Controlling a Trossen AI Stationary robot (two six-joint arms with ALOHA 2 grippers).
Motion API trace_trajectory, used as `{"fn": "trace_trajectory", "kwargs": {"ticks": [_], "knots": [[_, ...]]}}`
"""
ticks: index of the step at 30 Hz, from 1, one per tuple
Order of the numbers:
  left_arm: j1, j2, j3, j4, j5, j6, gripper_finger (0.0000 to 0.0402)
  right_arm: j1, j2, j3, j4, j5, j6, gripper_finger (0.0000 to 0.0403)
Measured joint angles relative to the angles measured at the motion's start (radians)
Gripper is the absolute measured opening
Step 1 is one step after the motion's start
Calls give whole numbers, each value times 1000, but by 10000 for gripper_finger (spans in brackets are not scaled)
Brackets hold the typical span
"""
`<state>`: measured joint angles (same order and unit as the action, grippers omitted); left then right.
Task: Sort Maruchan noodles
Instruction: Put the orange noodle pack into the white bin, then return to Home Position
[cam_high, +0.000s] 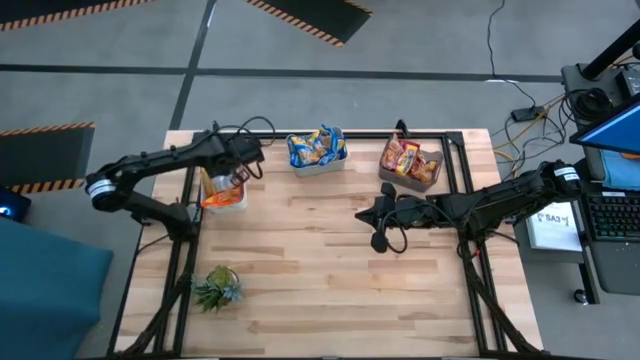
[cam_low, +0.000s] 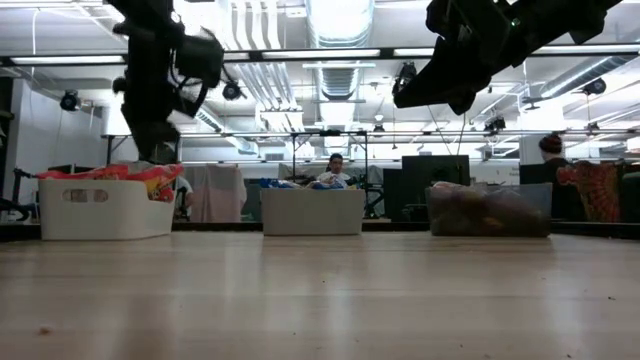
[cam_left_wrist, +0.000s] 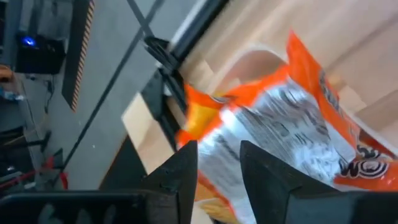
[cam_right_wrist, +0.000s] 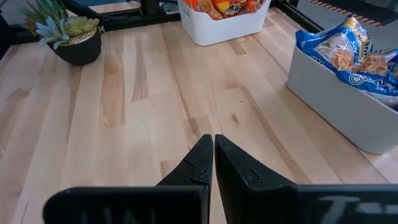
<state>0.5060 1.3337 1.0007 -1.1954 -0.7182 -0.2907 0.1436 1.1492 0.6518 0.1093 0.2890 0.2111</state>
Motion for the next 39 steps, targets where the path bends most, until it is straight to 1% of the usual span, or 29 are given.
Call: {"fn": "trace_trajectory", "kwargs": {"ticks": [2, 5, 7, 12, 16, 21, 25, 28, 30, 32, 33, 36, 37, 39], "knots": [[0, 8, -54, 28, 17, -13, 96, 0, 0, 0, 0, 0, -1, 9], [0, 23, -136, 74, 71, -37, 82, 0, 0, 0, 0, 0, -2, 9], [0, 41, -155, 105, 81, -29, 75, 0, 0, 0, 0, 0, -2, 9], [0, 101, -96, 63, 102, -20, 65, 0, 0, 0, 0, 0, -2, 9], [-1, 111, -23, -15, 104, -15, 63, 0, 0, 0, 0, 0, -2, 9], [-33, 52, 59, -45, 103, -17, 63, 0, 0, -3, 0, 0, -46, 9], [-110, -50, 66, 13, 107, 10, 63, 0, -16, -17, 0, -2, -103, 9], [-203, -159, 24, 136, 136, 81, 63, 0, -48, -43, -2, -8, -139, 9], [-263, -251, -37, 270, 196, 162, 63, 0, -87, -68, 1, -9, -163, 9], [-310, -358, -126, 453, 302, 245, 61, -3, -140, -107, 19, -9, -182, 9], [-324, -410, -180, 551, 370, 286, 59, -6, -171, -134, 43, -15, -193, 9], [-337, -570, -370, 867, 586, 377, 51, -31, -278, -236, 149, -76, -230, 9], [-335, -619, -433, 959, 637, 387, 48, -44, -315, -273, 195, -106, -234, 9], [-327, -712, -555, 1128, 684, 396, 42, -71, -396, -350, 278, -170, -235, 9]]}}
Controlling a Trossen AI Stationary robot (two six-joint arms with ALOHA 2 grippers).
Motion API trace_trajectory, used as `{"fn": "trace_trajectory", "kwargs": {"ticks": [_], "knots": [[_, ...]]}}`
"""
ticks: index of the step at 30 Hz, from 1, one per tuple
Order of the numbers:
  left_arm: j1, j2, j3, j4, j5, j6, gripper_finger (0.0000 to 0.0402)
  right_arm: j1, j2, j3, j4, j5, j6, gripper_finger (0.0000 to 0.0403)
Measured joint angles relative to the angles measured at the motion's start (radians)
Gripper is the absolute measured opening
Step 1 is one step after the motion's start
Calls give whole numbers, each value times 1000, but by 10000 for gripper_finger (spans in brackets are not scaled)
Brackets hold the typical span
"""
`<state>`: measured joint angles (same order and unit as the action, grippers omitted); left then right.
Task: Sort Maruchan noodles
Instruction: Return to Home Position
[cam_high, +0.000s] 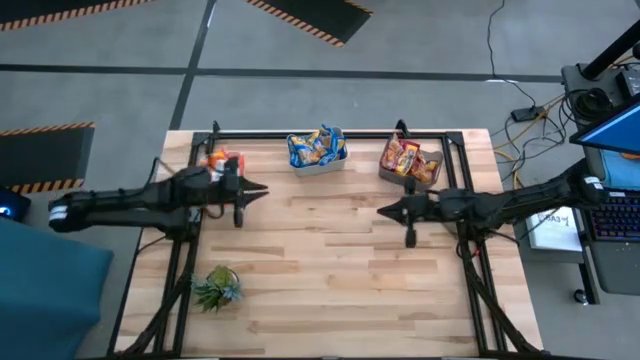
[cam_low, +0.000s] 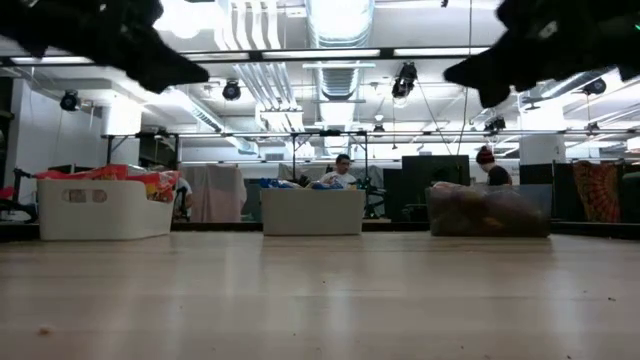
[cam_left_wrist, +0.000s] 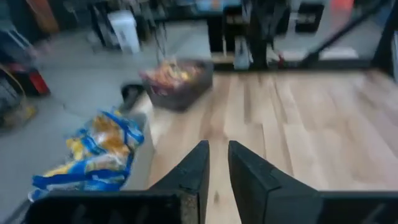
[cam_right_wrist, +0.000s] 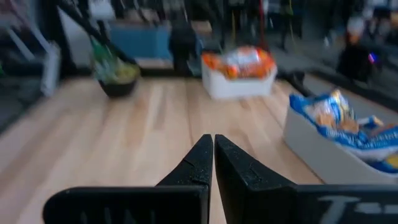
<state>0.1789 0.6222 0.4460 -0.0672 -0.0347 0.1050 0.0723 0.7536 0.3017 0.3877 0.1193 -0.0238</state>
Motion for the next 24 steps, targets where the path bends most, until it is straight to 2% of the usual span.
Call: {"fn": "trace_trajectory", "kwargs": {"ticks": [4, 11, 17, 22, 24], "knots": [[18, -157, -171, 156, 1, -35, 39, -49, -180, -130, 66, -49, 13, 9], [46, -361, -313, 181, 1, -111, 38, -75, -499, -272, 55, -61, 26, 9], [46, -491, -421, 207, 4, -123, 38, -75, -730, -288, -127, -68, 9, 9], [45, -580, -411, 220, 161, -146, 38, -78, -739, -259, -187, -45, -67, 9], [46, -623, -394, 196, 177, -123, 38, -78, -739, -247, -221, -2, -84, 9]]}}
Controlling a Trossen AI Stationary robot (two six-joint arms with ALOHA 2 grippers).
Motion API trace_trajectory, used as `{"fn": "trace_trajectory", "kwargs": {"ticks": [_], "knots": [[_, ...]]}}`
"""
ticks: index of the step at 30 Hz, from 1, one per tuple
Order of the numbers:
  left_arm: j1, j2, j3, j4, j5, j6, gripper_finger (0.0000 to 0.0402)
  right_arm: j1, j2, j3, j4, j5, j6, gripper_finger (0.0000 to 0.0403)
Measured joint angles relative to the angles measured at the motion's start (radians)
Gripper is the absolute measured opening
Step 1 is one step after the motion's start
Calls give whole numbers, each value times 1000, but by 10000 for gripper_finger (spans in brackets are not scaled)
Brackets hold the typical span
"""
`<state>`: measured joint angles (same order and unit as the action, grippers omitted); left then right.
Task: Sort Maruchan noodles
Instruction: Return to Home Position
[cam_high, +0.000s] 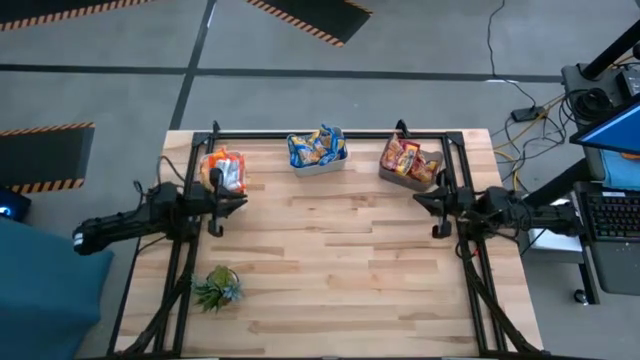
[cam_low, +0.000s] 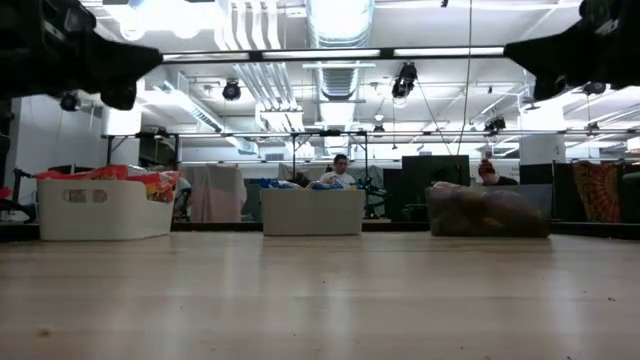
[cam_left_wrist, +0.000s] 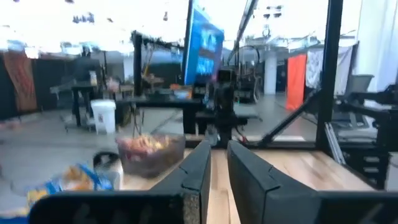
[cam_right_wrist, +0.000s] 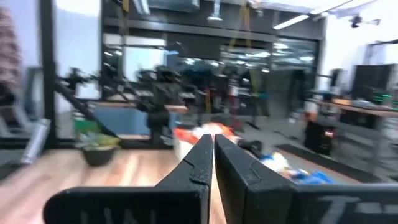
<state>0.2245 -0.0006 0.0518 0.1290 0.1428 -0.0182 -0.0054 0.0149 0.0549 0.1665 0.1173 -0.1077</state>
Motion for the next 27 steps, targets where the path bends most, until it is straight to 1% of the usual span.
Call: {"fn": "trace_trajectory", "kwargs": {"ticks": [3, 5, 12, 27], "knots": [[0, 1, 9, -12, -1, 14, 38, 0, -1, 5, -39, 57, -24, 9], [0, 17, 9, -18, -1, 9, 38, 0, -1, 4, -45, 65, -24, 9], [0, 52, 2, -25, -3, -108, 38, 0, 11, 4, -63, 67, -17, 9], [0, 93, 2, -24, -3, -114, 39, 0, 14, 4, -65, 67, -16, 9]]}}
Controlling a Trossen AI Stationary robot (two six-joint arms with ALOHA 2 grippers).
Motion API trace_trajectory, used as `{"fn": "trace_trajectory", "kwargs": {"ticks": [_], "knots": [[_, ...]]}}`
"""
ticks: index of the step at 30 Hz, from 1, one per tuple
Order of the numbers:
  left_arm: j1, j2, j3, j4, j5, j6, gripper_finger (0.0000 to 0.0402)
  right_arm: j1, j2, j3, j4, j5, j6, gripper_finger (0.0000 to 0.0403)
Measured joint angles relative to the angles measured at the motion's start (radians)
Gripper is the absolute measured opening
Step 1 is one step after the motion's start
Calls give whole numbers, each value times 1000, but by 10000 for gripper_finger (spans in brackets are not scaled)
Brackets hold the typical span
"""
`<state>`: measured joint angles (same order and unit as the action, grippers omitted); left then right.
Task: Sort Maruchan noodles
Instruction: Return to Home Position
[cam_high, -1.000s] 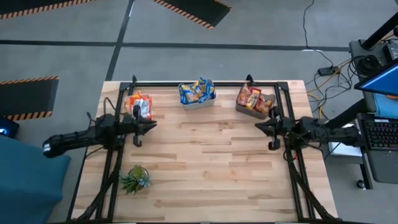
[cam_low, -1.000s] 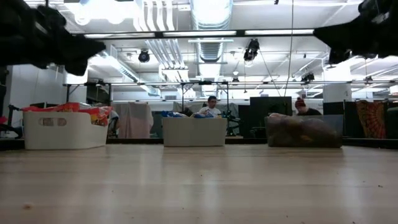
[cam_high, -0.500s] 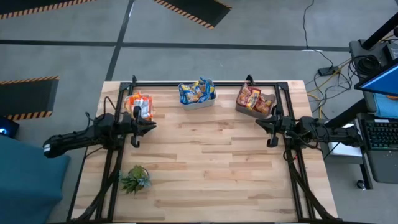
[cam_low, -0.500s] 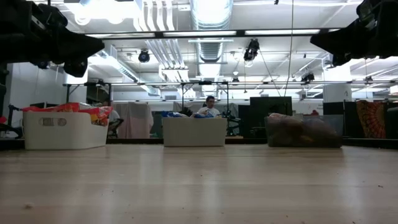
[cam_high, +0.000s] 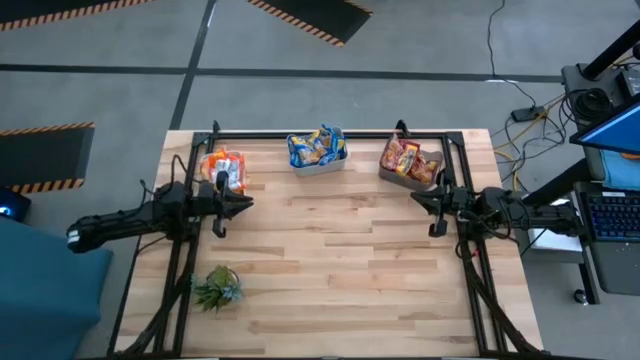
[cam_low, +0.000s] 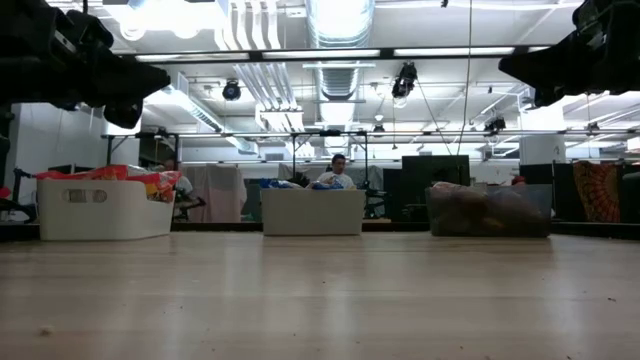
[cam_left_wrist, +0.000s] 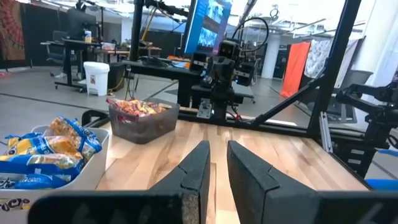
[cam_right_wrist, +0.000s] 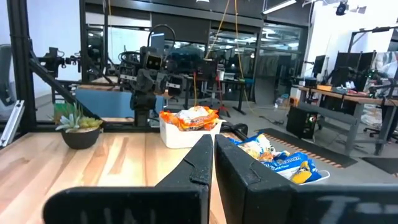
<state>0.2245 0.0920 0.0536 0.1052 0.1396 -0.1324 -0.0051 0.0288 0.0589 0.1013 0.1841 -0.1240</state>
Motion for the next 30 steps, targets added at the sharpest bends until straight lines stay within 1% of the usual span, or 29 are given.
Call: {"fn": "trace_trajectory", "kwargs": {"ticks": [30], "knots": [[0, 15, 0, -2, -1, 0, 39, 0, 0, 0, 0, 0, 0, 9]]}}
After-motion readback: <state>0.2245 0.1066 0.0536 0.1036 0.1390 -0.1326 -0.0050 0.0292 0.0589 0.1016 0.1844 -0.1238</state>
